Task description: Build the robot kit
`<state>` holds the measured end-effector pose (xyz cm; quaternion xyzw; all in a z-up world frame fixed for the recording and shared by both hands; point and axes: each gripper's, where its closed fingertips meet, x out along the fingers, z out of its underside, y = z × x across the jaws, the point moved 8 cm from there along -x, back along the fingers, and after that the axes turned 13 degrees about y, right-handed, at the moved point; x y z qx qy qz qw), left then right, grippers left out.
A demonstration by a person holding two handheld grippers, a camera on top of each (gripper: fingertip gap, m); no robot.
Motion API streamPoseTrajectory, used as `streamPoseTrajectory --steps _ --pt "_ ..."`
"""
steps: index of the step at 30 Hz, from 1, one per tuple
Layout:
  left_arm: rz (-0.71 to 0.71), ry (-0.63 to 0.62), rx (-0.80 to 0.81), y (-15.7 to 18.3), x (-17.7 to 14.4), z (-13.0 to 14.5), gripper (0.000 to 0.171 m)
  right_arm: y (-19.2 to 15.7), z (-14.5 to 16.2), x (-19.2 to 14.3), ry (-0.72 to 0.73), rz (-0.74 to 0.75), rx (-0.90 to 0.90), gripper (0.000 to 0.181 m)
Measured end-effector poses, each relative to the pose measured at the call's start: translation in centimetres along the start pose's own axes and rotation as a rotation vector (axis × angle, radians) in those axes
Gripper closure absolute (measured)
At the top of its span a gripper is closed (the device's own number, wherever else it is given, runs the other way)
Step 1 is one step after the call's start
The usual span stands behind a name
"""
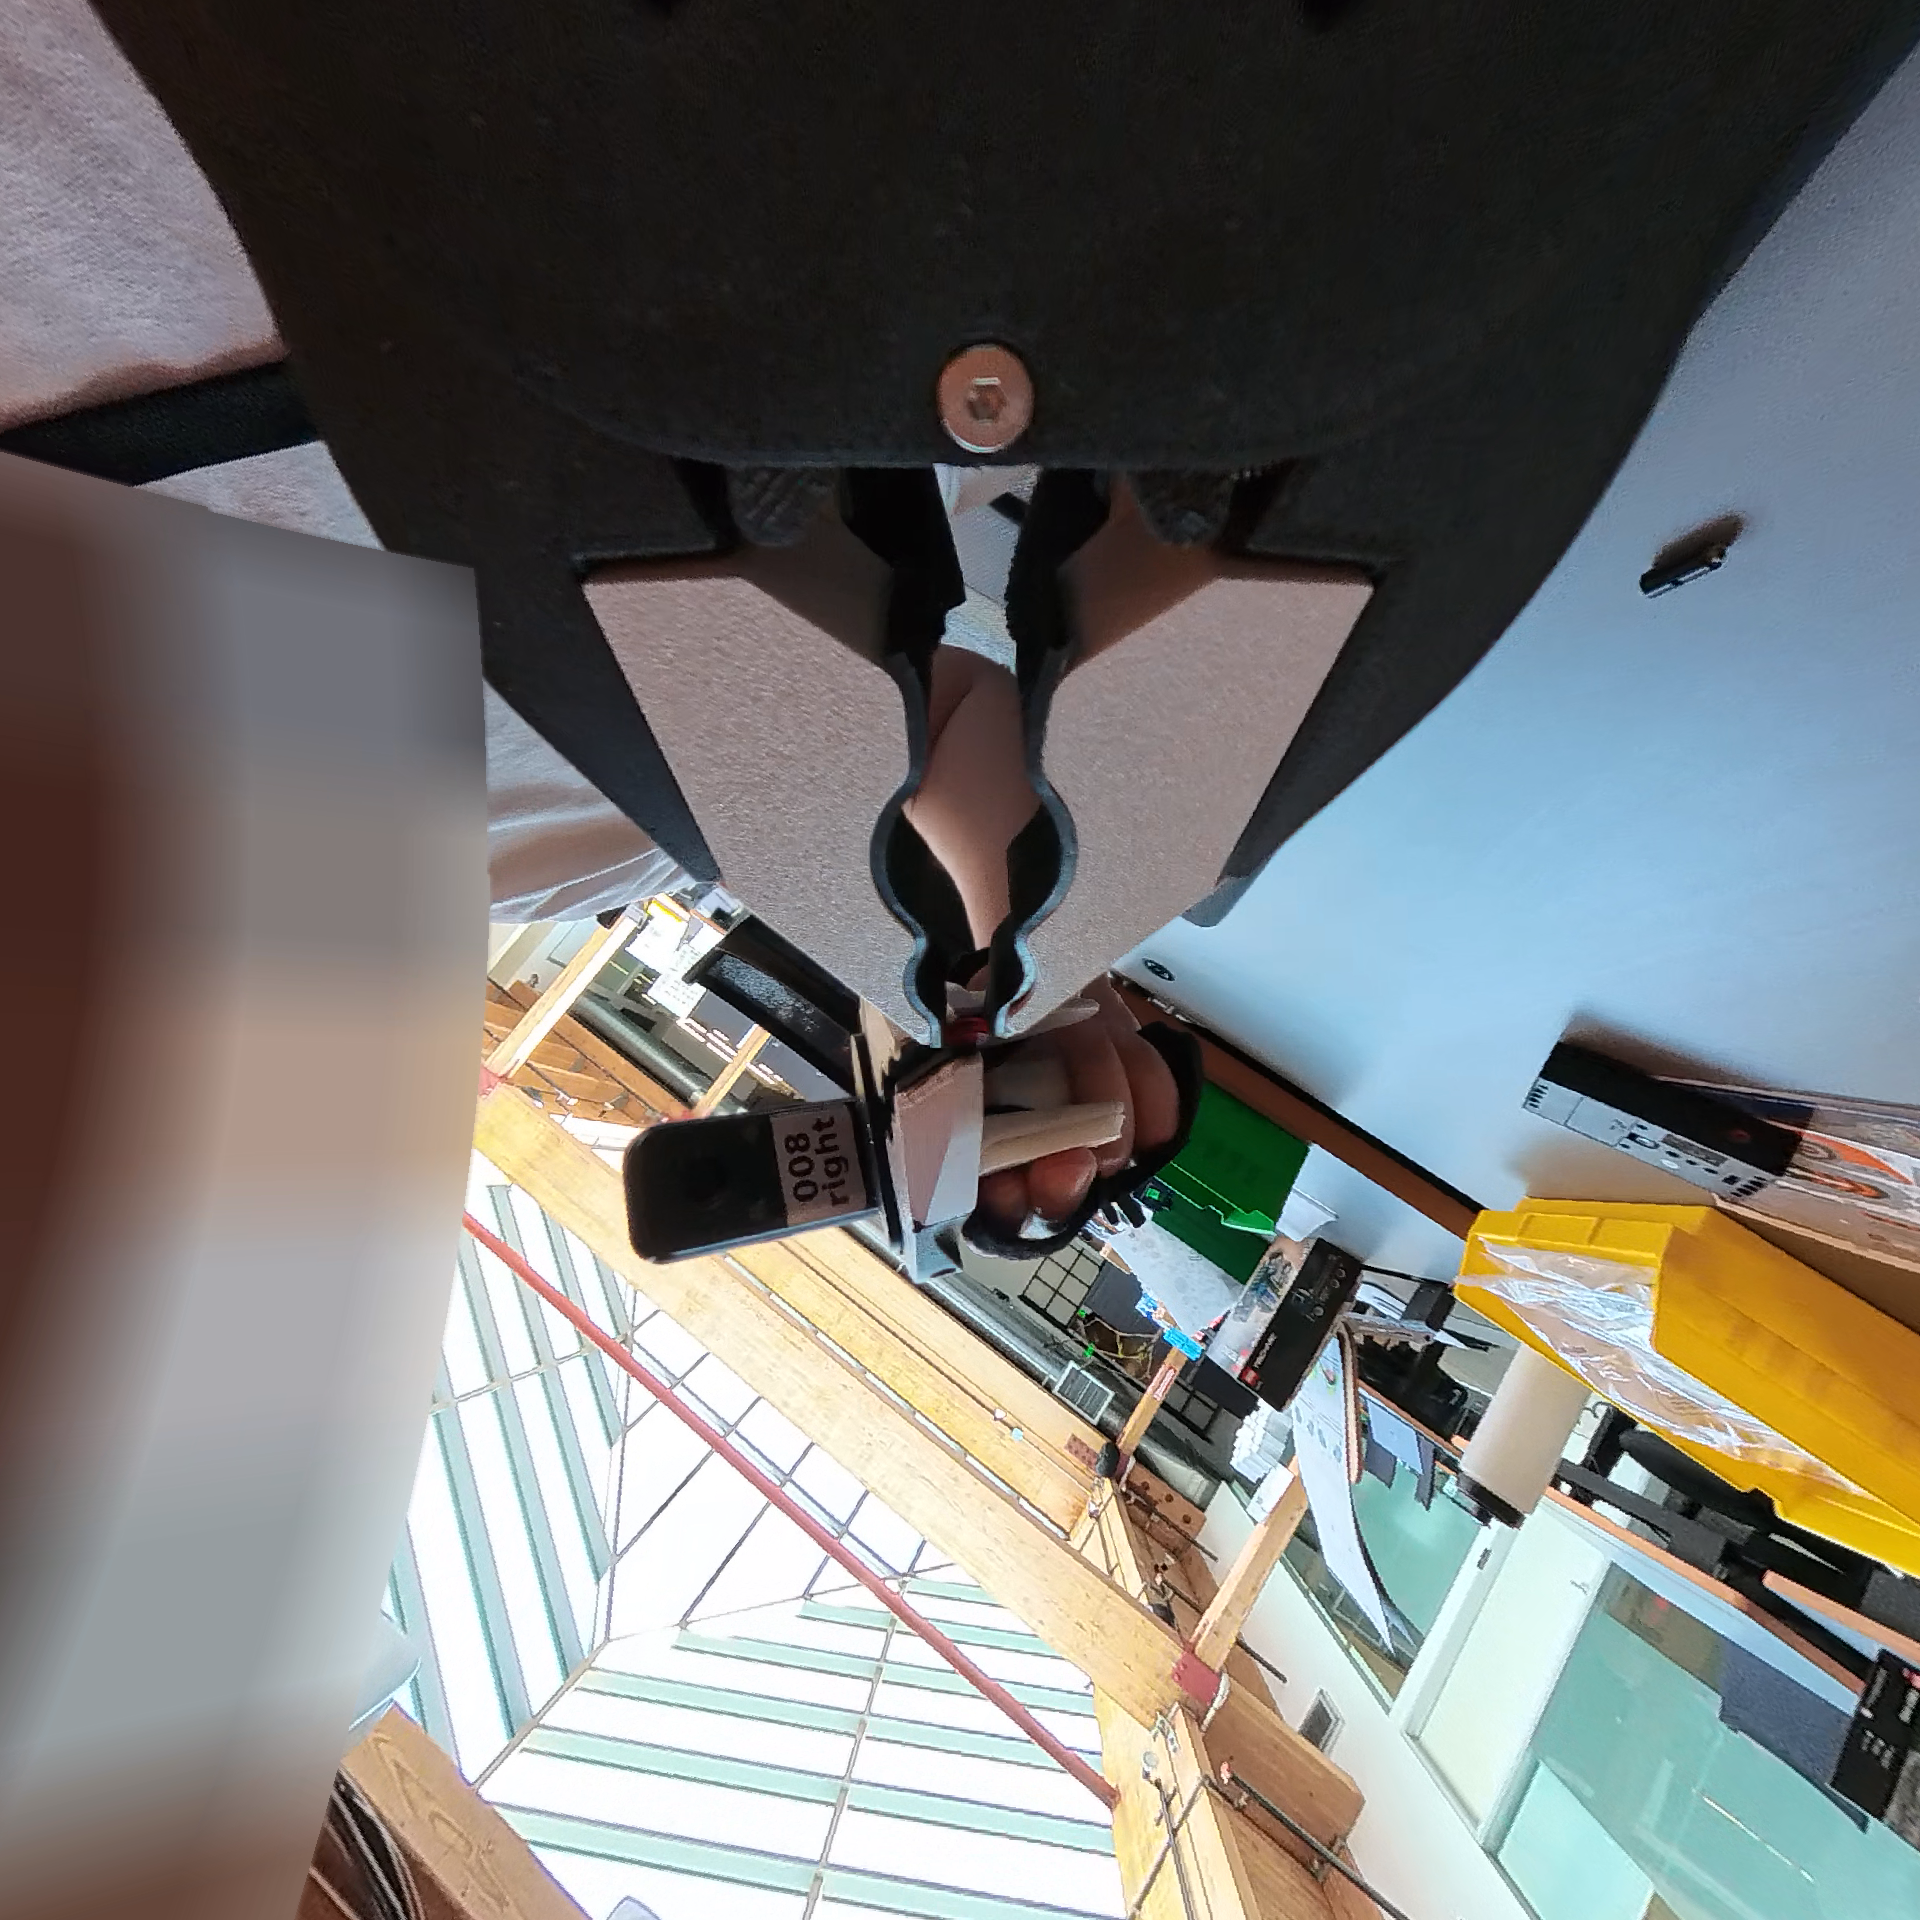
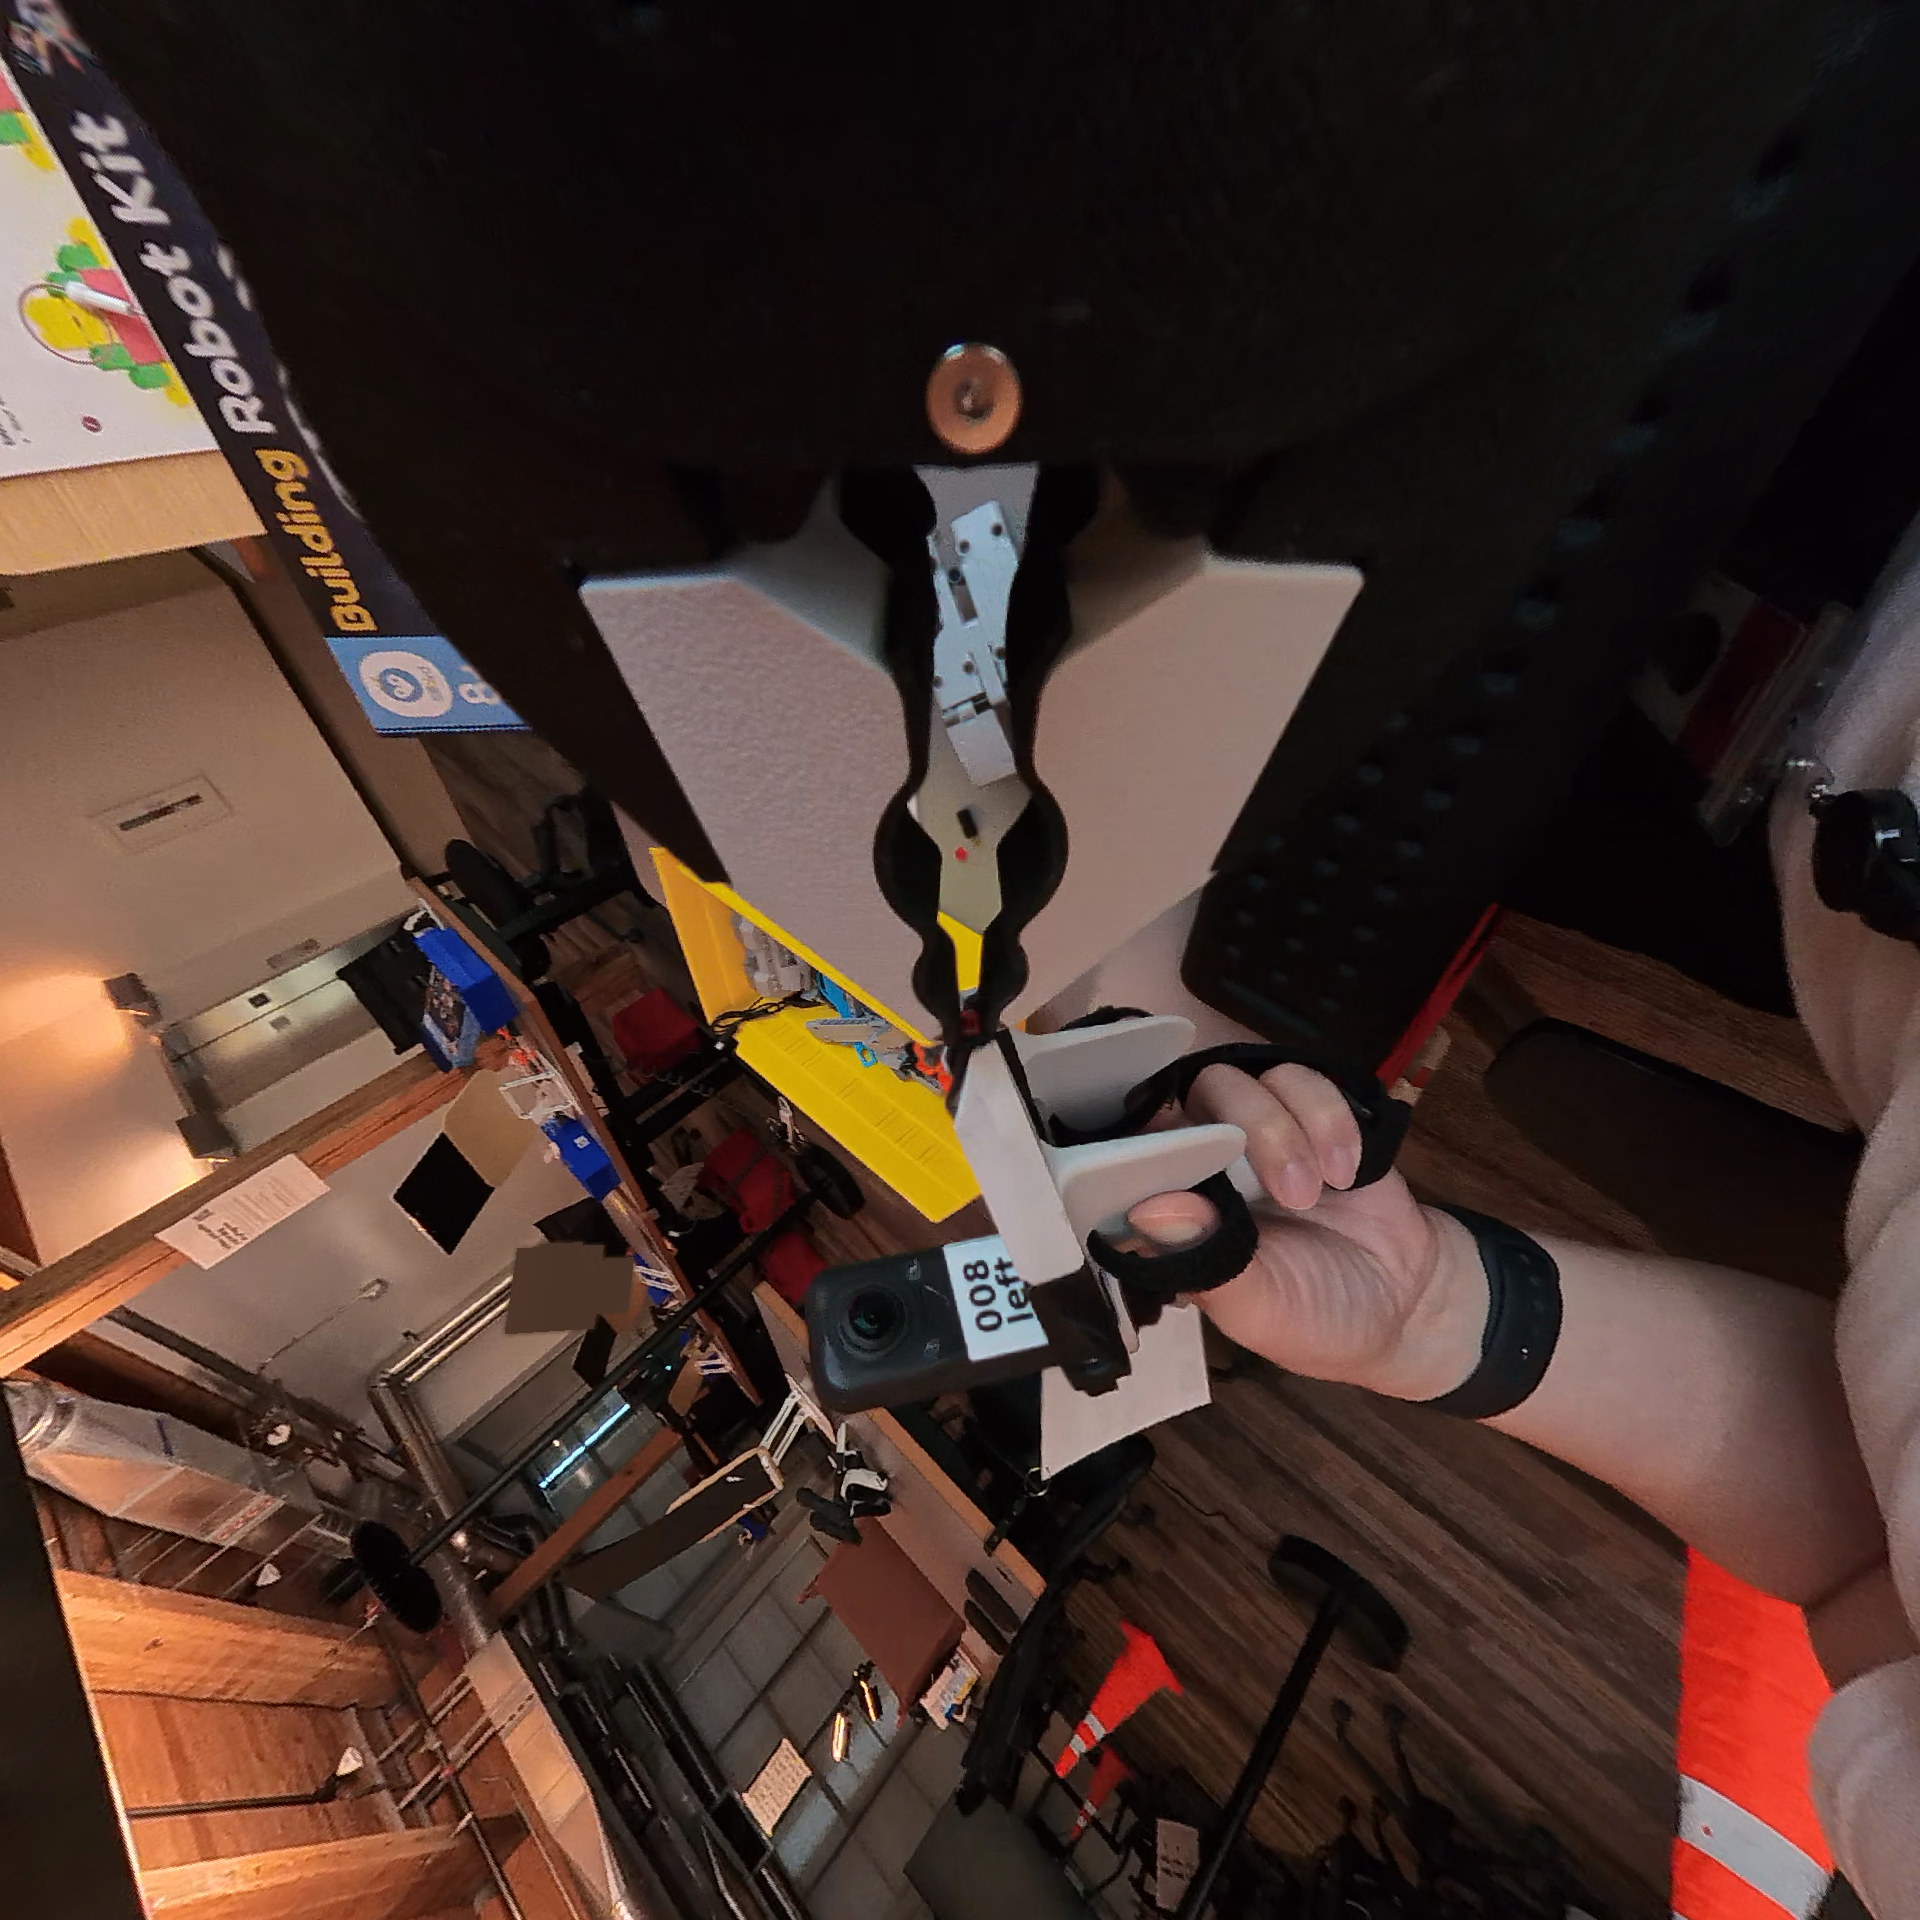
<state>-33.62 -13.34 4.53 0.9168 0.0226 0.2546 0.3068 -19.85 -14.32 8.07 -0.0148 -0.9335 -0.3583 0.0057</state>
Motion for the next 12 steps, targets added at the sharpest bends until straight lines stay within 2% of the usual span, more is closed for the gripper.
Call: streamPoseTrajectory --steps 7,12 --pt "0.000 -0.020 -0.026 -0.2 -0.1 0.4 0.167 0.4 0.5 -0.2 0.010 -0.073 0.159 0.178" --pt "0.060 -0.004 -0.118 0.0 -0.2 -0.1 0.160 1.5 0.9 -0.8 0.108 -0.166 0.445 0.179"
